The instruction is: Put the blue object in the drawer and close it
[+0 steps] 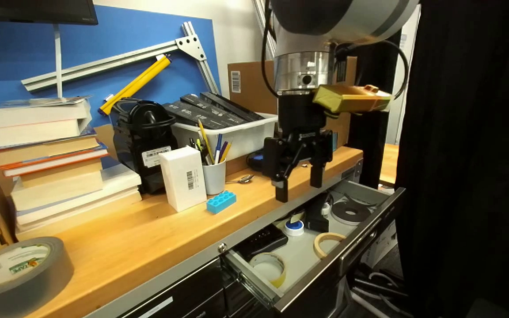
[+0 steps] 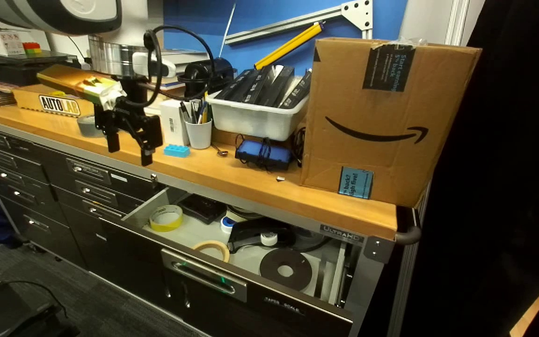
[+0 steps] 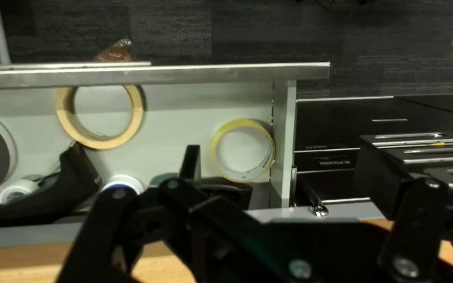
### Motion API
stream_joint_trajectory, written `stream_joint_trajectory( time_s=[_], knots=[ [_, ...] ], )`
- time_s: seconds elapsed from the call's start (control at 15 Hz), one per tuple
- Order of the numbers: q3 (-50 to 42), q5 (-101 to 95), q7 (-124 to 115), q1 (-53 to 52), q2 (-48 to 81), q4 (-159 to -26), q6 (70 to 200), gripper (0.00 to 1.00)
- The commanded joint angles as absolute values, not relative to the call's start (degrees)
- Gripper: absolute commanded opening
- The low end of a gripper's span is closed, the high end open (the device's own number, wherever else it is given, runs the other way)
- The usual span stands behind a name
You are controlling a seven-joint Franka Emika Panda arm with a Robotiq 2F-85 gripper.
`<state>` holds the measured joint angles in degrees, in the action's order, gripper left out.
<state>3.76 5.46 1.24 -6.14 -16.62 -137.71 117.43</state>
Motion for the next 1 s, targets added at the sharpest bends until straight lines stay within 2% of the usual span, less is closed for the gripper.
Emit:
stream_joint_trajectory(
  time_s=[0.0, 0.6, 0.93],
  knots=[
    [4.80, 7.50, 2.21, -7.18, -10.96, -132.87, 122.06, 1.00],
    [6.95, 8.13, -1.44, -7.65, 0.15, -127.15, 137.15, 1.00],
    [7.18, 6.13, -5.65, -7.85, 6.95, -122.27, 140.86, 1.00]
  ],
)
